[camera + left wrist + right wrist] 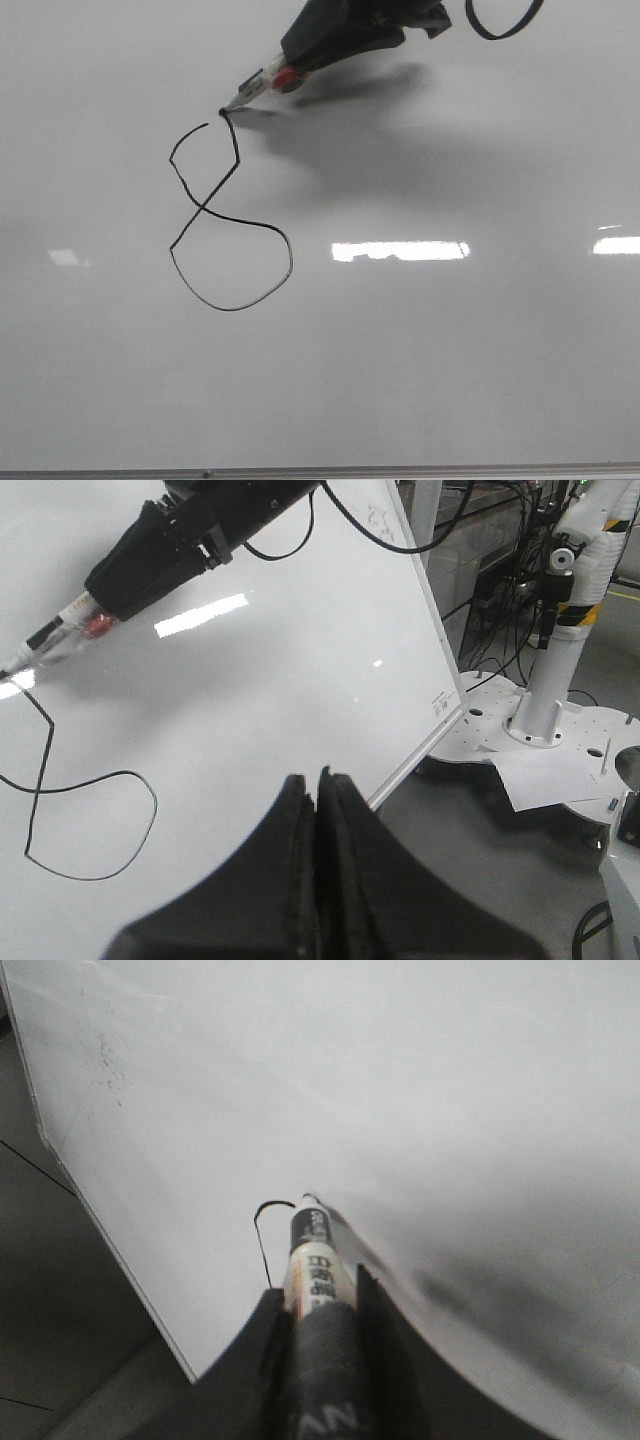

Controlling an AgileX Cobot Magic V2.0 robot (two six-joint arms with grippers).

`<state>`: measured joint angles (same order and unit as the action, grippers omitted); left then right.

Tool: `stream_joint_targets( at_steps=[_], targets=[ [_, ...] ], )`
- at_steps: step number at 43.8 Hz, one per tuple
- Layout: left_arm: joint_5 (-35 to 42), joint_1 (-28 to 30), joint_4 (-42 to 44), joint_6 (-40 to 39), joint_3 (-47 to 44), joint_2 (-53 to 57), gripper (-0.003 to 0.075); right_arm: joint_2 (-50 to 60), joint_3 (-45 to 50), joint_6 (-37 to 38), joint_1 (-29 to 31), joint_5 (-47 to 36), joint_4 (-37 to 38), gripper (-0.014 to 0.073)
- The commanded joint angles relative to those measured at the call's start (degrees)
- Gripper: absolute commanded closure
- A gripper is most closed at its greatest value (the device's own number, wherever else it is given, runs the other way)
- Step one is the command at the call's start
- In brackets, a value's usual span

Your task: Write number 8 on whiteboard

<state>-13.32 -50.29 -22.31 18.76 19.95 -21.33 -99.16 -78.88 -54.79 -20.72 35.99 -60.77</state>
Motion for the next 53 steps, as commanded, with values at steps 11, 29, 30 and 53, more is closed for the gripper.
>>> stream_joint_targets(
  at_steps=[11,29,30,53],
  targets=[
    [4.0,0.0,-0.8,-0.6,1.6,-0.4,0.0741,0.9,-4.2,-1.1,-3.6,1.2,-2.1,0.0654],
    [1.4,0.0,-1.3,-0.6,5.3,-2.2,0.0722,11.1,-4.2,-3.3,-5.2,27.8,16.9,0.0654],
    [0.5,0.0,-0.8,-0.6,6.5,-3.1,0.0708,11.2,-4.2,-3.3,-5.9,28.9,17.5,0.0654],
    [-21.4,-0.1,9.5,-0.5,24.7,-25.9,0.0309,18.6,-4.2,-3.3,-21.1,28.7,22.7,0.0654]
  ],
)
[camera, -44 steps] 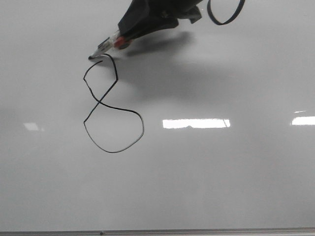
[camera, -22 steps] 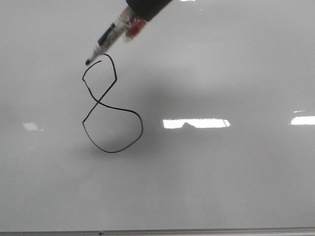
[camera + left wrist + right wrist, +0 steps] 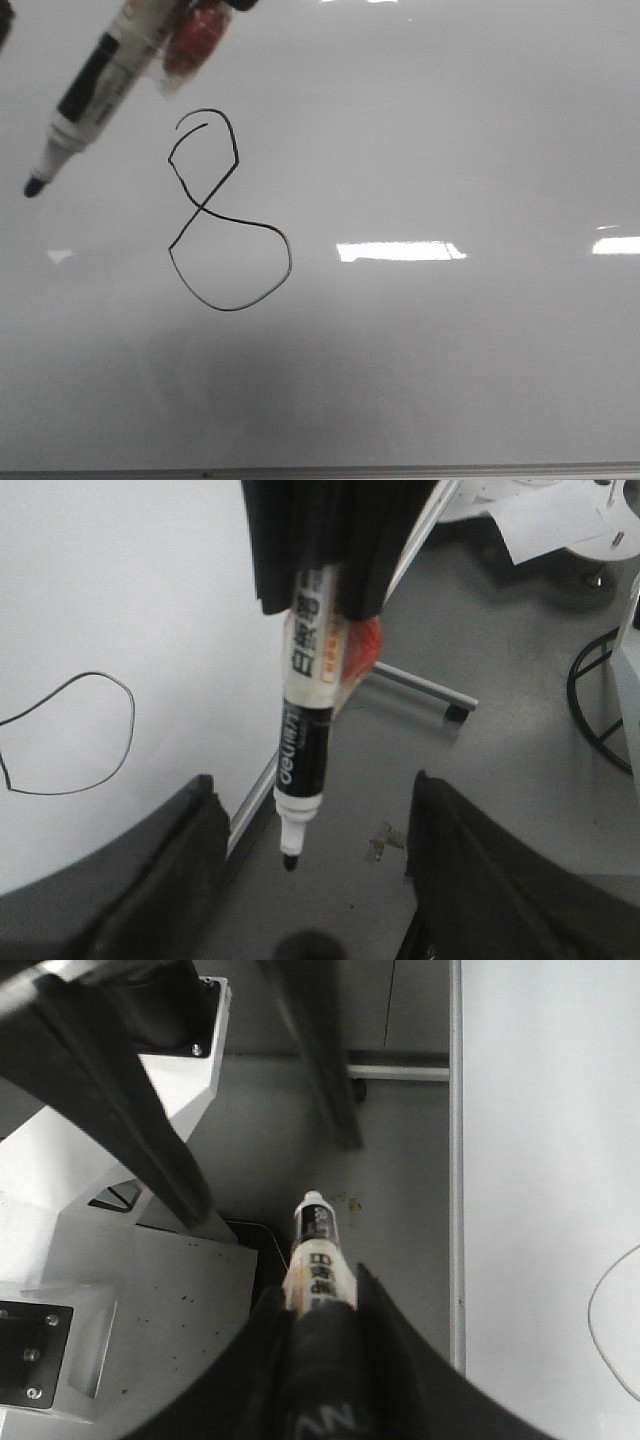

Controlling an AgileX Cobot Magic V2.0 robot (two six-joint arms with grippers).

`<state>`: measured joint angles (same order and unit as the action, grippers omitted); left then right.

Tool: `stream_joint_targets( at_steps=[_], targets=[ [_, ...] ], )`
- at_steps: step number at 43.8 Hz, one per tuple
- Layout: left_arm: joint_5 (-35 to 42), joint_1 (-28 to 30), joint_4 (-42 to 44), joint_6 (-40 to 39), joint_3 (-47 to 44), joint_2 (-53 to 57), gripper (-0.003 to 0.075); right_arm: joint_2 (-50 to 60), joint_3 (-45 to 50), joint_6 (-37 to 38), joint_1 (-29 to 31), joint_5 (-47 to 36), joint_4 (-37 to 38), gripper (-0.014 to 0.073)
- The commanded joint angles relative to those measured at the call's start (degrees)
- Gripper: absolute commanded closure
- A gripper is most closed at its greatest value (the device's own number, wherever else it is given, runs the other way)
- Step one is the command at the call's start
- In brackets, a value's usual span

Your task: Write number 8 on whiteboard

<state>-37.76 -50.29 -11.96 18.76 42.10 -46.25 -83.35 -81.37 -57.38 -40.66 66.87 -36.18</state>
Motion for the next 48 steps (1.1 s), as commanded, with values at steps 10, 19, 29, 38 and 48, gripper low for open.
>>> stream_joint_targets(
  at_steps=[10,19,29,38,48],
  targets=[
    [3.6,-0.1,-2.3,0.0,2.5,-2.2,0.0316,2.7,-1.7,-0.7,-5.3,-5.8,-2.1,0.0654],
    [4.4,-0.1,-2.3,0.0,2.5,-1.8,0.0442,2.4,-1.7,-0.7,-5.5,-6.6,-1.4,0.0654],
    [4.4,-0.1,-2.3,0.0,2.5,-1.8,0.0608,2.3,-1.7,-0.7,-5.5,-6.5,-0.2,0.0654],
    [4.4,-0.1,-2.3,0.0,2.5,-1.8,0.0741,2.2,-1.7,-0.3,-5.5,-6.4,0.0,0.0575],
    [2.8,-0.1,-2.0,0.0,2.5,-2.5,0.0741,2.9,-1.7,4.7,-5.5,-10.7,0.0,0.0015]
  ],
)
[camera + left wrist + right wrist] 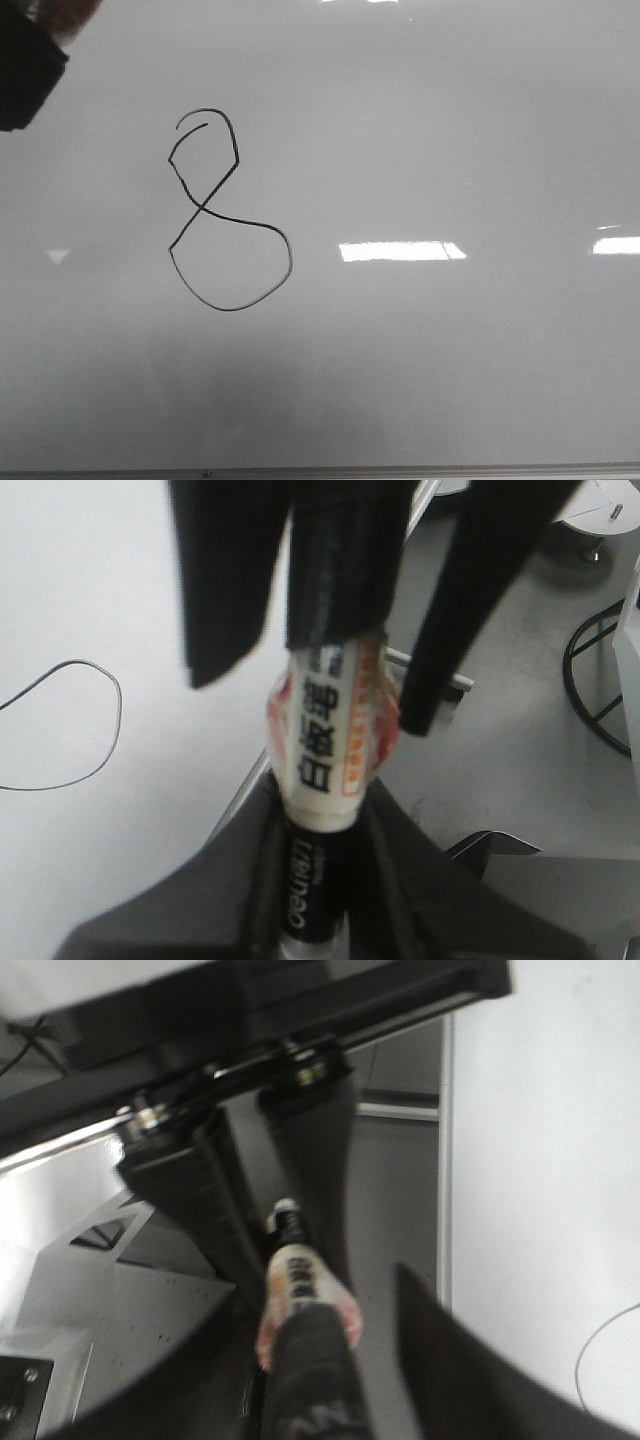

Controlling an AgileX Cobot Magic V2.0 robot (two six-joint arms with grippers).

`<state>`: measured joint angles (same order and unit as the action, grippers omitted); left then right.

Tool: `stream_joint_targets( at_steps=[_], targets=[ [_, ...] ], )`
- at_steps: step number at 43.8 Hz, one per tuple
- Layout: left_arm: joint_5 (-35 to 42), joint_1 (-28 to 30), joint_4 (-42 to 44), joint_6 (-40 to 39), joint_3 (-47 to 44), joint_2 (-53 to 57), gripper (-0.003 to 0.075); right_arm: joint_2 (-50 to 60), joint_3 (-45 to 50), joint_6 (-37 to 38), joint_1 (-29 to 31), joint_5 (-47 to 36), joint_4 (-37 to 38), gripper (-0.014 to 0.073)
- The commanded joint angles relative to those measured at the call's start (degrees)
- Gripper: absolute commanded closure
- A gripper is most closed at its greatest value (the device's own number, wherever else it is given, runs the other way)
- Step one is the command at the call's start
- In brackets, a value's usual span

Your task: Write number 8 on whiteboard

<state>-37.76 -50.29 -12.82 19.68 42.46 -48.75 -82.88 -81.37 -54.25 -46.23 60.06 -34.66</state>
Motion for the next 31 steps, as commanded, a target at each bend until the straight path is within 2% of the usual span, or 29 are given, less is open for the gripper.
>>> stream_joint_targets(
  at_steps=[1,3,10,17,20,23,31],
  targets=[
    [2.2,-0.1,-1.1,-0.9,2.1,-0.2,0.0741,2.8,-1.7,1.6,0.1,-4.6,-1.5,-0.0032],
    [1.6,-0.1,-1.0,-0.9,2.1,-0.8,0.0741,3.6,-1.7,1.6,0.4,-5.5,-1.5,-0.0071],
    [0.5,0.6,-0.9,-1.7,2.1,-4.7,0.0741,7.8,-1.7,3.3,3.4,-6.9,-1.5,-0.0036],
    [0.5,6.3,-0.8,-4.4,2.1,-9.3,0.0741,14.7,2.1,7.2,10.8,-7.2,-1.3,-0.0036],
    [0.7,10.8,-0.8,-5.5,2.1,-10.3,0.0741,19.0,6.3,8.6,15.0,-8.2,-1.3,-0.0027],
    [1.6,16.8,-0.8,-7.2,2.1,-10.7,0.0741,24.0,11.9,9.9,19.4,-9.9,-1.3,0.002],
    [4.6,36.2,-0.8,-8.2,2.1,-10.7,0.0741,39.7,30.6,13.6,30.4,-16.5,-1.3,0.0249]
  ],
)
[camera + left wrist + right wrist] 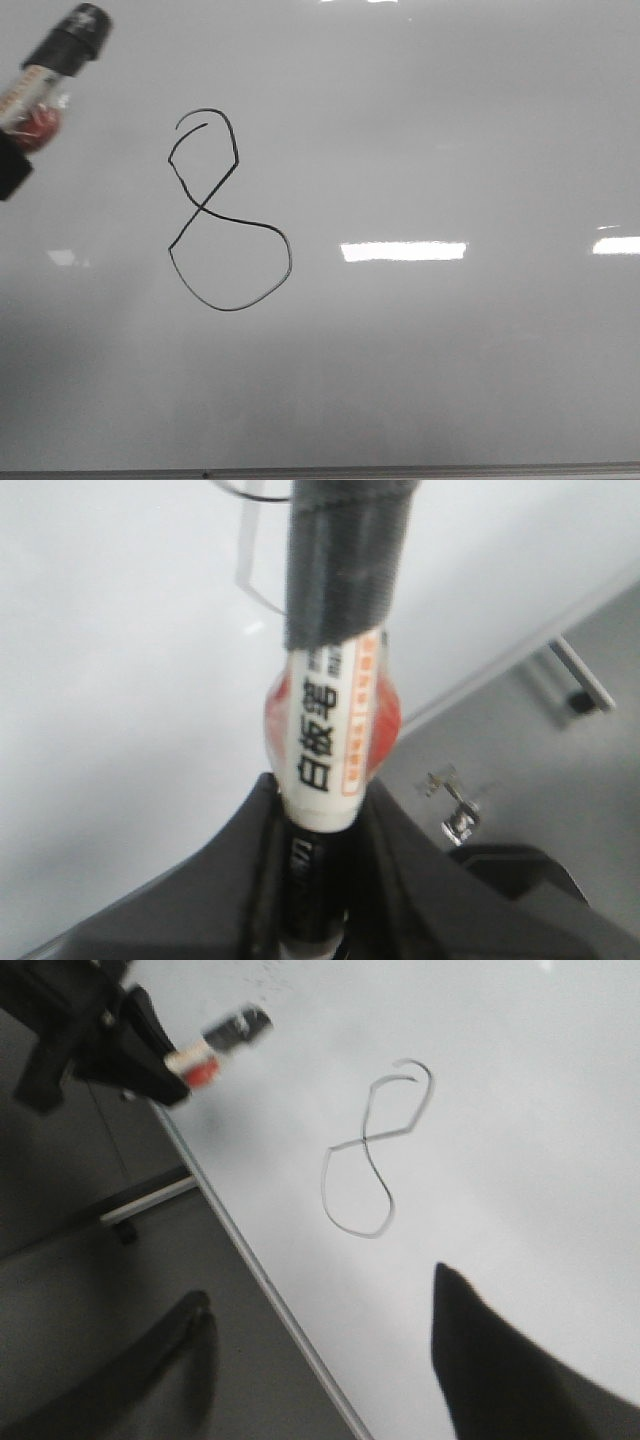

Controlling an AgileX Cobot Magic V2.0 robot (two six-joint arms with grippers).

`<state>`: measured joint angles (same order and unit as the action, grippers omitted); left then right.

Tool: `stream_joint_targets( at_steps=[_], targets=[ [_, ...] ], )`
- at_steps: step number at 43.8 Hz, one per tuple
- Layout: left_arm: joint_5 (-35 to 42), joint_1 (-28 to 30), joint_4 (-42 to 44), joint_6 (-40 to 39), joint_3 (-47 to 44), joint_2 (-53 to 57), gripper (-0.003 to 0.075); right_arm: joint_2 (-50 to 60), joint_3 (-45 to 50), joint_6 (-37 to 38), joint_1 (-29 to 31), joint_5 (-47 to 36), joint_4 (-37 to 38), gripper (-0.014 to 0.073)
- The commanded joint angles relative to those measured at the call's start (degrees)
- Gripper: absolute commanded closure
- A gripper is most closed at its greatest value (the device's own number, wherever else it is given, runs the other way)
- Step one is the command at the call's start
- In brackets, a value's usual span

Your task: Write number 8 on whiteboard

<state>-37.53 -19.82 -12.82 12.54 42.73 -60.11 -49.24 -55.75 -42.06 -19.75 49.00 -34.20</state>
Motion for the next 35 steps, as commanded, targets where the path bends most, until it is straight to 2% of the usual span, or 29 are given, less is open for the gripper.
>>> stream_joint_targets(
  at_steps=[1,6,14,22,35],
  targets=[
    [4.7,8.3,-0.8,-1.1,1.9,0.7,0.0741,8.4,7.1,2.0,5.0,-6.3,-1.8,0.0288],
    [6.5,17.9,-0.8,-1.1,1.9,0.4,0.0741,18.6,18.0,5.0,10.4,-8.7,-1.8,0.0457],
    [10.7,25.5,-0.8,-1.1,1.8,0.4,0.0741,29.6,29.4,9.9,13.8,-14.6,-1.8,0.0662],
    [12.6,27.2,-0.8,-1.1,1.8,-2.8,0.0741,33.6,33.5,9.8,13.8,-19.3,-1.8,0.0664],
    [21.4,27.2,-1.2,-1.1,2.3,-14.8,0.0741,33.6,33.7,9.8,13.8,-19.2,-1.8,0.0664]
  ],
)
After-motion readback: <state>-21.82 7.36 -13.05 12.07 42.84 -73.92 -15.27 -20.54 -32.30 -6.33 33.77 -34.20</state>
